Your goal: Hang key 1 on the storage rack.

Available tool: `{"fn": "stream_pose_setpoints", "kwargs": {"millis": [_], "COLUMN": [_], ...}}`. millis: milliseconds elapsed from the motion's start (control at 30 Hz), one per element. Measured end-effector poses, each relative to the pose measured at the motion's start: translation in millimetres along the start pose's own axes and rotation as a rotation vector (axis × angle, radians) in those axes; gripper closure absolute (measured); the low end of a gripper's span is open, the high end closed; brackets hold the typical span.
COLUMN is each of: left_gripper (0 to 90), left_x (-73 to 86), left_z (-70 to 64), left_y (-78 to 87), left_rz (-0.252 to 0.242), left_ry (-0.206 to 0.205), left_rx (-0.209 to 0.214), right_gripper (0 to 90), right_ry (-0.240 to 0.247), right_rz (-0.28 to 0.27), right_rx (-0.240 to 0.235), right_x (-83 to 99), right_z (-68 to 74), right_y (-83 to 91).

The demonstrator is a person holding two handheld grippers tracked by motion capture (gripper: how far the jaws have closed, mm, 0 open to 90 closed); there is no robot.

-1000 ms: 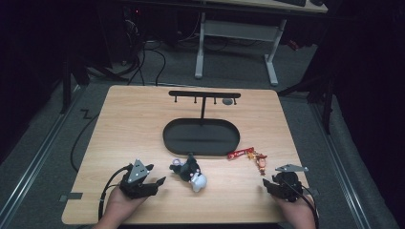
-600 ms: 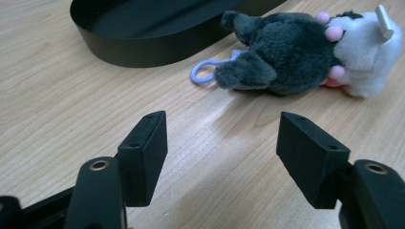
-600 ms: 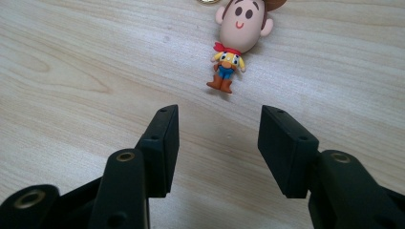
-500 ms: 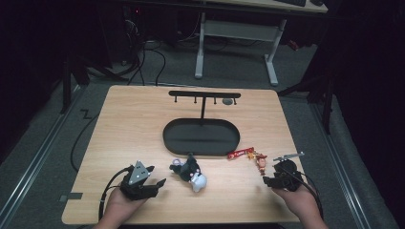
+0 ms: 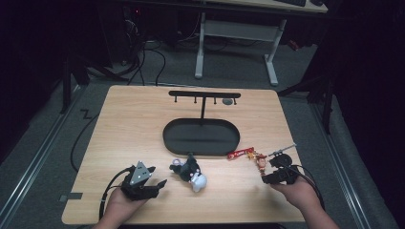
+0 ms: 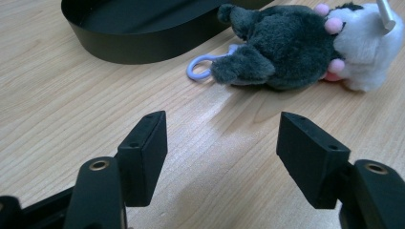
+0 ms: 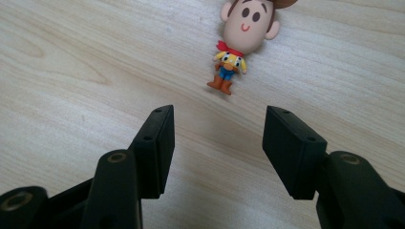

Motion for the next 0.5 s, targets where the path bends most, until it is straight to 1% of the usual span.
{"fn": "stream_pose_setpoints", "kwargs": {"millis": [100,133,167,200,233,267,333,433,500], "left_gripper": [35.1,35.1,35.1,35.1,35.1,35.1,35.1,35.1,35.1], "left_x": [-0.2,-0.3,-0.4,-0.5,-0.5,-0.5,-0.5,-0.5,-0.3], "left_z": [-0.2,-0.4,-0.6,-0.7,-0.7,-0.8,-0.6,-0.6,-0.6], "left_y": [0.1,0.2,0.2,0.3,0.3,0.4,0.5,0.6,0.5], "left_rz": [0.002,0.001,0.000,0.000,0.000,-0.001,-0.001,-0.003,-0.001], "left_ry": [-0.005,-0.006,-0.004,-0.007,-0.007,-0.006,-0.008,-0.008,-0.010], "left_rx": [0.002,0.003,0.003,0.004,0.004,0.005,0.005,0.006,0.007], "right_gripper": [43.9,43.6,43.3,43.1,43.1,43.3,43.8,45.8,48.1], "right_ry": [0.004,0.005,0.001,-0.005,-0.005,-0.014,-0.022,-0.045,-0.053], "right_rz": [0.042,0.048,0.065,0.082,0.082,0.109,0.135,0.141,0.142], "right_rx": [-0.010,-0.015,-0.030,-0.032,-0.032,-0.036,-0.036,-0.051,-0.045], "right_x": [-3.8,-5.2,-7.3,-8.9,-8.9,-12.3,-15.6,-22.8,-28.0], "right_z": [2.0,2.5,3.5,3.8,3.8,3.6,1.8,-2.5,-6.9], "right_y": [1.1,0.6,0.2,-0.5,-0.5,-2.0,-4.0,-5.8,-6.7]}}
Point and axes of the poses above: each handheld gripper's, and its own axes: y roughly backward along the jaws, x roughly out of its underside, z roughly to its left, the point moved 8 cm from there along -y, roughly forward along the jaws, and after that the axes turned 7 degrees about -x, right-handed, at the moved point
